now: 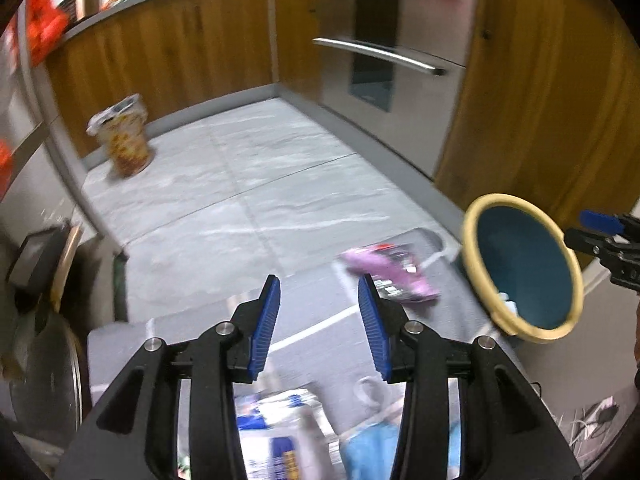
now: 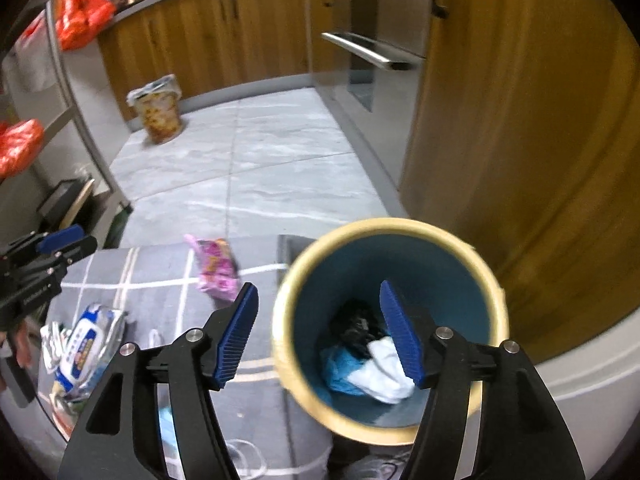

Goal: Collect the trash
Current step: 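Grasp the wet-wipes pack with the left tool while the right tool grasps the pink wrapper, then carry the wipes pack and pink wrapper over the bin and open both tools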

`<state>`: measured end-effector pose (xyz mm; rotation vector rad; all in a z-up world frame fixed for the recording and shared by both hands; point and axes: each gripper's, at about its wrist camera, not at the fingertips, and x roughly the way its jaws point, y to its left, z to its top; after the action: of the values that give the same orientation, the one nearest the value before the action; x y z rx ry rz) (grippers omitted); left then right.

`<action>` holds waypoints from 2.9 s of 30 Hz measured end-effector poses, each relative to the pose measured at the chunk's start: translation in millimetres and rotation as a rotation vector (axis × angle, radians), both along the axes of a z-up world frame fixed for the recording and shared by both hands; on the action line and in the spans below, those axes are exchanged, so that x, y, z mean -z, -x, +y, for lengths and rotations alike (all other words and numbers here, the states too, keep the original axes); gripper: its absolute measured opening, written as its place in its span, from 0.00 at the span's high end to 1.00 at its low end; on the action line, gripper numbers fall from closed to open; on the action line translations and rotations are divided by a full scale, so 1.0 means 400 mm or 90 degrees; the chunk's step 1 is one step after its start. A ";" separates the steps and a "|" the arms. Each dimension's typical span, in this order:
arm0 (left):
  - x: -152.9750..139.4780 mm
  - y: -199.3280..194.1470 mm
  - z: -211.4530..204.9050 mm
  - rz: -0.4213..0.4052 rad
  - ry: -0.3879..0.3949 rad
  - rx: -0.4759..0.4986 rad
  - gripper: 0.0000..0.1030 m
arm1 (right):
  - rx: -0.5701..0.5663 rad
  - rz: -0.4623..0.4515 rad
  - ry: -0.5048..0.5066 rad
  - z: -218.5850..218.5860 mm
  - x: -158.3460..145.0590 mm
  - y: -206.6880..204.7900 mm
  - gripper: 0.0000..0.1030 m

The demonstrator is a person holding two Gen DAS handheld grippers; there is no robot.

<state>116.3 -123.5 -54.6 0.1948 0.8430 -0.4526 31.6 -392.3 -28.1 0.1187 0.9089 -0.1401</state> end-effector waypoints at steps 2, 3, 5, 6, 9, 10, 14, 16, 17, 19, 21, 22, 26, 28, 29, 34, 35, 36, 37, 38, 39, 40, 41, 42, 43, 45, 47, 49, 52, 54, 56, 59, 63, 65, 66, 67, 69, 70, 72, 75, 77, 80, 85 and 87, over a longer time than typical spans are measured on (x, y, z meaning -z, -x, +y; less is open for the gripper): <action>0.003 -0.014 0.037 0.011 0.002 -0.017 0.60 | -0.014 0.003 0.000 0.032 0.010 -0.020 0.36; 0.005 -0.017 0.061 0.015 0.002 -0.025 0.60 | -0.017 0.003 0.002 0.047 0.014 -0.028 0.35; 0.011 -0.018 0.090 0.021 0.002 -0.030 0.60 | -0.030 0.004 0.003 0.085 0.030 -0.056 0.31; 0.020 -0.016 0.107 0.031 0.003 -0.033 0.60 | -0.033 0.004 0.000 0.102 0.040 -0.071 0.28; 0.056 -0.009 0.141 0.069 -0.004 -0.041 0.60 | -0.028 0.018 -0.022 0.136 0.075 -0.111 0.27; 0.066 -0.005 0.151 0.080 -0.005 -0.045 0.60 | -0.029 0.022 -0.029 0.144 0.082 -0.120 0.26; 0.107 0.010 0.201 0.138 0.015 -0.066 0.60 | -0.044 0.033 -0.018 0.198 0.114 -0.171 0.25; 0.131 0.017 0.219 0.158 0.008 -0.074 0.60 | -0.047 0.039 -0.016 0.213 0.127 -0.189 0.25; 0.139 0.021 0.223 0.164 0.002 -0.074 0.60 | -0.047 0.044 -0.019 0.218 0.138 -0.201 0.25; 0.158 0.028 0.230 0.172 -0.011 -0.074 0.60 | -0.050 0.057 -0.019 0.227 0.160 -0.220 0.25; 0.171 0.029 0.230 0.180 -0.016 -0.068 0.61 | -0.056 0.069 -0.004 0.232 0.182 -0.240 0.25; 0.176 0.030 0.232 0.183 -0.016 -0.067 0.61 | -0.058 0.073 -0.003 0.228 0.189 -0.247 0.25; 0.209 0.022 0.244 0.199 -0.003 -0.060 0.60 | -0.059 0.074 -0.013 0.226 0.208 -0.271 0.25; 0.214 0.011 0.259 0.207 0.023 -0.065 0.61 | -0.063 0.076 -0.020 0.227 0.216 -0.282 0.25; 0.218 0.007 0.262 0.214 0.035 -0.068 0.61 | -0.066 0.077 -0.024 0.230 0.219 -0.288 0.25; 0.242 0.000 0.270 0.244 0.068 -0.074 0.61 | -0.067 0.093 -0.039 0.242 0.245 -0.314 0.31; 0.246 -0.001 0.270 0.247 0.070 -0.072 0.61 | -0.064 0.102 -0.040 0.244 0.255 -0.321 0.34; 0.249 -0.001 0.269 0.248 0.071 -0.070 0.61 | -0.063 0.109 -0.045 0.245 0.262 -0.326 0.38; 0.252 -0.001 0.270 0.248 0.071 -0.068 0.61 | -0.060 0.114 -0.048 0.245 0.269 -0.330 0.40; 0.254 0.000 0.270 0.249 0.071 -0.067 0.61 | -0.057 0.118 -0.048 0.245 0.275 -0.332 0.41; 0.257 0.001 0.270 0.251 0.072 -0.066 0.61 | -0.054 0.124 -0.048 0.246 0.281 -0.335 0.44; 0.259 0.003 0.270 0.251 0.074 -0.066 0.61 | -0.051 0.129 -0.051 0.246 0.287 -0.338 0.51; 0.260 0.003 0.270 0.251 0.075 -0.066 0.61 | -0.048 0.136 -0.055 0.246 0.293 -0.339 0.55; 0.261 0.003 0.267 0.250 0.076 -0.065 0.62 | -0.045 0.143 -0.058 0.246 0.298 -0.340 0.67; 0.261 0.002 0.264 0.250 0.079 -0.062 0.66 | -0.044 0.150 -0.061 0.245 0.304 -0.340 0.77; 0.256 0.001 0.250 0.237 0.064 -0.054 0.71 | -0.050 0.145 -0.053 0.248 0.300 -0.336 0.81; 0.250 -0.001 0.243 0.225 0.057 -0.056 0.80 | -0.054 0.137 -0.051 0.244 0.293 -0.331 0.82; 0.246 -0.006 0.243 0.224 0.065 -0.056 0.83 | -0.058 0.132 -0.052 0.241 0.286 -0.326 0.83; 0.236 -0.006 0.240 0.212 0.060 -0.048 0.85 | -0.064 0.128 -0.052 0.236 0.276 -0.316 0.84; 0.223 -0.003 0.237 0.202 0.059 -0.042 0.87 | -0.068 0.126 -0.049 0.233 0.271 -0.310 0.84; 0.211 -0.003 0.235 0.194 0.056 -0.038 0.88 | -0.080 0.121 -0.049 0.231 0.262 -0.301 0.85; 0.189 0.005 0.226 0.179 0.055 -0.027 0.89 | -0.095 0.115 -0.051 0.227 0.248 -0.289 0.86; 0.156 0.024 0.210 0.156 0.052 -0.004 0.90 | -0.112 0.099 -0.056 0.221 0.222 -0.269 0.87; 0.138 0.034 0.197 0.141 0.047 0.012 0.91 | -0.123 0.090 -0.056 0.222 0.205 -0.256 0.87; 0.130 0.039 0.191 0.135 0.045 0.018 0.91 | -0.125 0.087 -0.054 0.222 0.197 -0.250 0.87; 0.120 0.045 0.185 0.128 0.043 0.026 0.91 | -0.128 0.084 -0.053 0.221 0.187 -0.244 0.87; 0.106 0.056 0.178 0.117 0.037 0.037 0.91 | -0.133 0.078 -0.052 0.221 0.166 -0.226 0.87; 0.100 0.061 0.175 0.114 0.037 0.040 0.91 | -0.135 0.076 -0.050 0.220 0.158 -0.223 0.87; 0.085 0.070 0.172 0.106 0.039 0.044 0.92 | -0.134 0.065 -0.051 0.217 0.128 -0.203 0.87; 0.055 0.092 0.162 0.090 0.045 0.049 0.93 | -0.125 0.049 -0.058 0.210 0.089 -0.175 0.87; 0.037 0.109 0.155 0.081 0.052 0.054 0.94 | -0.119 0.036 -0.060 0.205 0.057 -0.146 0.87; 0.019 0.135 0.143 0.070 0.050 0.061 0.95 | -0.122 0.016 -0.049 0.208 0.012 -0.102 0.87; -0.018 0.166 0.125 0.046 0.059 0.066 0.95 | -0.111 0.004 -0.036 0.189 -0.039 -0.014 0.87; -0.037 0.173 0.118 0.034 0.067 0.067 0.95 | -0.104 -0.001 -0.032 0.176 -0.060 0.021 0.87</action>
<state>47.2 -76.1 -39.8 0.1313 0.8618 -0.6014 23.1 -321.8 -4.2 0.0903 0.9174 0.0352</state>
